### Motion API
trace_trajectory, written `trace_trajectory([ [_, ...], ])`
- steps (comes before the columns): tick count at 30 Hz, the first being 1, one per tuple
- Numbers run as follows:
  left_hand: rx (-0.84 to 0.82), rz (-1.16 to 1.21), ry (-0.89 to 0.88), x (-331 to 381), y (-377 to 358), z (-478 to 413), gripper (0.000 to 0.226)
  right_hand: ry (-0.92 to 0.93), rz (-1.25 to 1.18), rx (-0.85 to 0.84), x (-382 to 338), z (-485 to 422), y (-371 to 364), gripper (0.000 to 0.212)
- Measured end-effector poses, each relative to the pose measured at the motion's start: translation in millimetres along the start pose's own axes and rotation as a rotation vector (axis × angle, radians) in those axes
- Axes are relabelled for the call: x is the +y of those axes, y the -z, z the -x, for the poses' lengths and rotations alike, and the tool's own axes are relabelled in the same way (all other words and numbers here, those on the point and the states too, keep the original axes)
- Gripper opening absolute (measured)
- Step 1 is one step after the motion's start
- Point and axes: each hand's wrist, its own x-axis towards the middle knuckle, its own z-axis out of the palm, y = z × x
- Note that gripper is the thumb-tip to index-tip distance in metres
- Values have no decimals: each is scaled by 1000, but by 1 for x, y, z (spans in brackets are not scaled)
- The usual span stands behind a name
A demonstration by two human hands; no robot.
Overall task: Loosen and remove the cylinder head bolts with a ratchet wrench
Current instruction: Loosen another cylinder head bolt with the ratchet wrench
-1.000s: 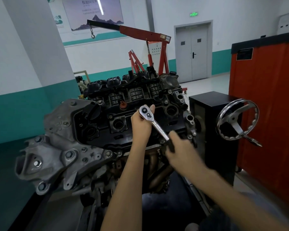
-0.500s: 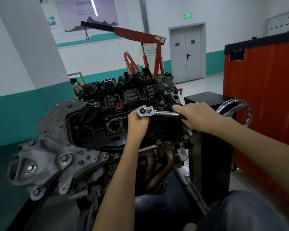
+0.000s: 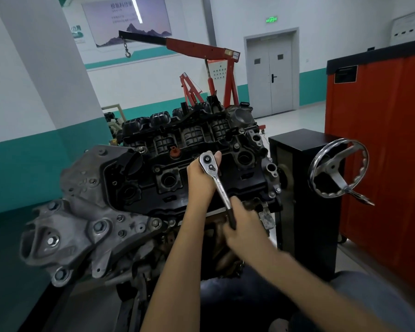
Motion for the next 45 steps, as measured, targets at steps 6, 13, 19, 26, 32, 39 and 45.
trace_trajectory([
  [6,-161,-79,-34,3,5,-9,55,273,665,-210,24,-66,117,23],
  [13,-43,18,-31,0,-2,2,49,121,319,-49,22,-26,68,21],
  [19,46,50,27,3,-5,2,46,-108,-165,90,-17,9,-32,37],
  [26,-87,-57,-31,-1,-1,-6,53,104,314,-162,26,-34,77,30],
  [32,-76,-14,-24,1,7,-7,49,408,906,-131,17,-92,124,27],
  [39,72,87,23,3,-10,1,56,2,107,33,2,0,12,32],
  [45,-11,-23,25,-2,2,-5,51,-4,53,-15,0,-4,3,34],
])
